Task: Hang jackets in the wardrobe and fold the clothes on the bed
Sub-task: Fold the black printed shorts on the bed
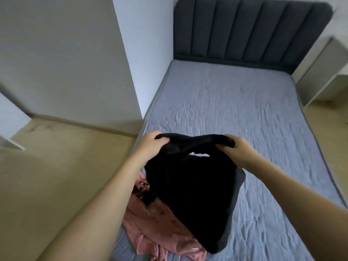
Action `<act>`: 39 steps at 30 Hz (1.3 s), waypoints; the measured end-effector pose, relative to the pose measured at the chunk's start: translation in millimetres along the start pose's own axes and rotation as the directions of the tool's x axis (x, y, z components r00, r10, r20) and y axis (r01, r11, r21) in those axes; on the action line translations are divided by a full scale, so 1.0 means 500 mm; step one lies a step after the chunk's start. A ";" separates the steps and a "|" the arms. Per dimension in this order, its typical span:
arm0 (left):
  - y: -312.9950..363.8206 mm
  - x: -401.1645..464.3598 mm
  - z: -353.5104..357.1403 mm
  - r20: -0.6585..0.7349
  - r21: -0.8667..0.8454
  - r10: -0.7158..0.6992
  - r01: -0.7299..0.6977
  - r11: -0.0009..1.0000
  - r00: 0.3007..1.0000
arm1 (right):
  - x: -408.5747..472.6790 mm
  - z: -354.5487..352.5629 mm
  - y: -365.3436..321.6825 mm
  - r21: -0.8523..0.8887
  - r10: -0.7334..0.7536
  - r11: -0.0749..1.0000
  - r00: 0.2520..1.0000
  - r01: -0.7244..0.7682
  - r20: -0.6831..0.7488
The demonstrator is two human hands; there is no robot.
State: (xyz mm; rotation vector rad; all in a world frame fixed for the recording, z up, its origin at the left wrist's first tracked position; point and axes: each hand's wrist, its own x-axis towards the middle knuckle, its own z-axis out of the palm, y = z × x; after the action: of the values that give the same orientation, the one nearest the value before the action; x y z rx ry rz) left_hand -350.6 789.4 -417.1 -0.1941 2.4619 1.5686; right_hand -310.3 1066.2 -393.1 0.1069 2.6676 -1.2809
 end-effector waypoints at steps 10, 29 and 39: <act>0.595 -0.294 0.134 0.104 -0.067 0.337 -0.331 0.941 0.936 | -0.231 -0.348 -0.082 -0.038 -0.193 0.981 0.980 0.191 -0.049; 0.571 -0.316 0.418 0.379 0.024 0.236 -0.264 0.964 0.895 | -0.379 -0.672 -0.169 0.246 -0.256 0.893 0.876 0.376 -0.409; 0.722 -0.313 0.646 0.162 -0.245 0.308 -0.264 0.933 0.937 | -0.454 -0.867 -0.001 0.944 0.099 0.271 0.970 0.191 -0.224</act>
State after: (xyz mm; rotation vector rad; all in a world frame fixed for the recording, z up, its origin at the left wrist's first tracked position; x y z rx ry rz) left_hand -244.9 1234.2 -192.9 0.2921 2.2374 1.8763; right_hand -144.3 1407.0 -83.5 0.3563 1.5110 -2.8933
